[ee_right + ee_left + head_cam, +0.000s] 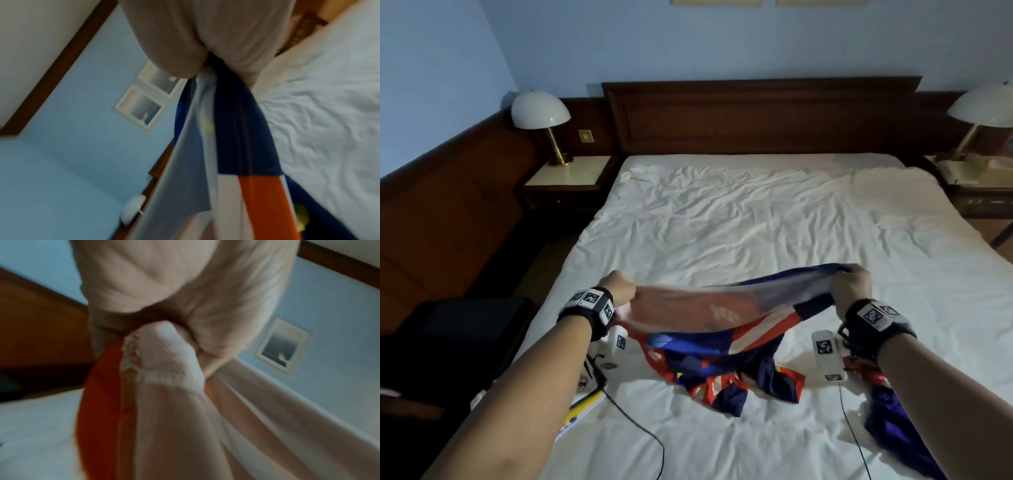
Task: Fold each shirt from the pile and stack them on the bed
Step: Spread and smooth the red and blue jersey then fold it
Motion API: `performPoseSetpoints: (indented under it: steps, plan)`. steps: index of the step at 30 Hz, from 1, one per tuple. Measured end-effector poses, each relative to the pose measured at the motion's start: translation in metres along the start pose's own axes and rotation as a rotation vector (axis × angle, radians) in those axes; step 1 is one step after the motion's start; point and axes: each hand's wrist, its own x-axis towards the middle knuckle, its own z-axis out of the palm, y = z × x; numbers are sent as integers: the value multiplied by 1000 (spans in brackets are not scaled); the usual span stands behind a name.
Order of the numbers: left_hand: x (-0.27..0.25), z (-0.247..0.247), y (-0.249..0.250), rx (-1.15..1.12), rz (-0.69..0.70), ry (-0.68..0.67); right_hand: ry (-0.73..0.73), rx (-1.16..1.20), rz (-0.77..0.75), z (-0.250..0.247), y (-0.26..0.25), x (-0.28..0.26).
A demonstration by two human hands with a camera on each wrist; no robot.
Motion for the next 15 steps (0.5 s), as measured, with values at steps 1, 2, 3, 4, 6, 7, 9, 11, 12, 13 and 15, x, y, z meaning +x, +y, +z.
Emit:
performPoseSetpoints:
  steps: [1, 2, 3, 4, 6, 7, 9, 11, 12, 13, 15]
  plan:
    - [3, -1, -6, -51, -13, 67, -21, -47, -70, 4, -3, -8]
    - [5, -4, -11, -155, -52, 167, -66, -145, -146, 6, -3, -14]
    - [8, -9, -18, -248, -79, 270, -120, -268, -215, 7, -2, -19]
    - [9, -13, -24, -324, -107, 321, -175, -386, -280, 7, 2, -22]
    - [28, -15, -49, -345, -188, 243, -218, -547, -340, 4, 18, -22]
    - [37, -14, -62, -406, -223, 171, -205, -570, -320, 0, 27, -20]
    - [43, -10, -80, -402, -200, 80, -116, -559, -228, -10, 39, -13]
    - [21, -9, -83, -257, -154, -35, -50, -550, -187, -18, 45, -12]
    - [11, -10, -81, -204, -144, -97, -38, -561, -178, -21, 47, -14]
    - [3, -8, -82, -173, -128, -153, -41, -551, -157, -20, 52, -16]
    - [-4, -1, -88, -124, -122, -183, -81, -533, -102, -16, 63, -21]
